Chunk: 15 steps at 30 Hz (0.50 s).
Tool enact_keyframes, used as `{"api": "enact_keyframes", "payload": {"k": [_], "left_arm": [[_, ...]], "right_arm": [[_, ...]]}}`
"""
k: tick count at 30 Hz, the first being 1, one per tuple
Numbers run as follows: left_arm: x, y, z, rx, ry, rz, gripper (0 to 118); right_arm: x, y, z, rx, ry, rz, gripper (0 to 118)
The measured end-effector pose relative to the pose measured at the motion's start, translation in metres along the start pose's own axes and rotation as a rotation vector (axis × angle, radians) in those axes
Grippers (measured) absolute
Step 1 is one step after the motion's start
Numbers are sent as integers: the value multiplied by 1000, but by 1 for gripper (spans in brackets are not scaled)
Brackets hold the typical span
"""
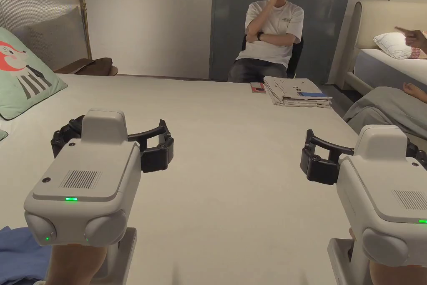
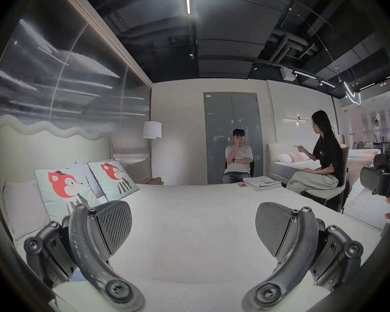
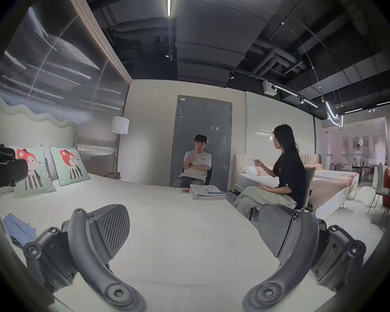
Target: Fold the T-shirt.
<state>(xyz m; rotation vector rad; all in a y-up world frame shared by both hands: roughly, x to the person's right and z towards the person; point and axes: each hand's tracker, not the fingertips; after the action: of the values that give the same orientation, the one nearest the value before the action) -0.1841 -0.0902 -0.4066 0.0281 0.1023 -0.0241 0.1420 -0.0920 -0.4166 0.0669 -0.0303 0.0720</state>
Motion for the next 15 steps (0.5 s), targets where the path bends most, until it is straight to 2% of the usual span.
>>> {"api": "enact_keyframes", "payload": {"k": [15], "left_arm": [[0, -2, 1, 8, 1, 2, 110]], "right_arm": [[-2, 1, 1, 6, 9, 5, 113]]}}
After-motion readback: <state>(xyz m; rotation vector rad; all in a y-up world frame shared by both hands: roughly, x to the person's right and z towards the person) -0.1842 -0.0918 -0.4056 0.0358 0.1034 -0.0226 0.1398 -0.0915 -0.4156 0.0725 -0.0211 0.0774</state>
